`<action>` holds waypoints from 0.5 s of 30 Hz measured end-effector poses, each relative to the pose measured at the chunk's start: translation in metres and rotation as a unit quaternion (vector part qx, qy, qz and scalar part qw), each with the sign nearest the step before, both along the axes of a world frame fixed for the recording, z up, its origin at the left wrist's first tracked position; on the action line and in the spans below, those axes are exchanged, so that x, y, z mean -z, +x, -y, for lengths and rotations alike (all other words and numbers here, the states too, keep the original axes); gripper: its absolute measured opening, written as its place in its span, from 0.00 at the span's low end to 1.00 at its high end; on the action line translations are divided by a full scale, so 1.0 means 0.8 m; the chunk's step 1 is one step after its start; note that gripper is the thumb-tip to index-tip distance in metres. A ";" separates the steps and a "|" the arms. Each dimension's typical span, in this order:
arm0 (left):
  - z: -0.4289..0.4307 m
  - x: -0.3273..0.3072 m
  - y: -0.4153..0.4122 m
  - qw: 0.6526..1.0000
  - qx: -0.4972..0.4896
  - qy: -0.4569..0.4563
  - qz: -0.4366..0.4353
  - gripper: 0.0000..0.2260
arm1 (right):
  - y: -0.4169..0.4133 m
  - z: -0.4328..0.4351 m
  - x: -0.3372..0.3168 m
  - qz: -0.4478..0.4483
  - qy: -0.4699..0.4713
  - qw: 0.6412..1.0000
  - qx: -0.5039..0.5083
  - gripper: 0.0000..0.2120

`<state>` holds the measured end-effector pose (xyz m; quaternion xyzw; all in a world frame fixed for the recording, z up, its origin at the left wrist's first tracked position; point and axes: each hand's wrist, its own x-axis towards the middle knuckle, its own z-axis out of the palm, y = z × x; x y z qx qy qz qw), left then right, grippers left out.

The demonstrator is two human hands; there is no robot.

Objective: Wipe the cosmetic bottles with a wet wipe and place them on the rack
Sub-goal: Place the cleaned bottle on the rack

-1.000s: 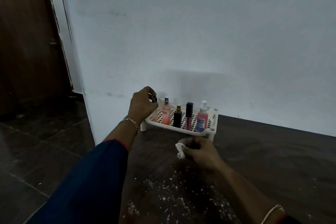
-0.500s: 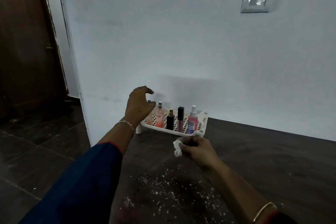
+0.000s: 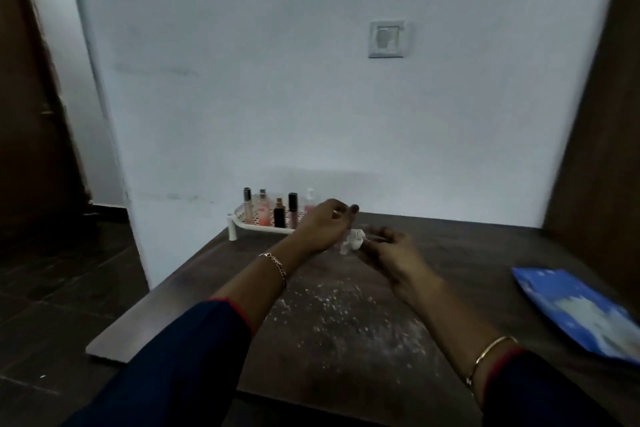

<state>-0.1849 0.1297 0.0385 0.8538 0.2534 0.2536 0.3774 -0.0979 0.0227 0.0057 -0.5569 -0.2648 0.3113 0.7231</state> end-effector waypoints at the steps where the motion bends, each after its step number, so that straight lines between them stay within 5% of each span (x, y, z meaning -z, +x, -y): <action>1: 0.026 0.003 0.005 0.999 0.018 -0.038 0.012 0.15 | 0.002 0.024 -0.003 -0.008 0.013 1.000 0.007 0.08; 6: 0.149 0.016 0.033 0.960 0.161 -0.225 0.040 0.09 | 0.032 0.152 0.003 0.018 0.025 0.997 0.074 0.07; 15: 0.368 0.093 0.117 0.895 0.302 -0.326 0.038 0.10 | 0.077 0.413 0.074 0.073 -0.022 0.965 0.249 0.13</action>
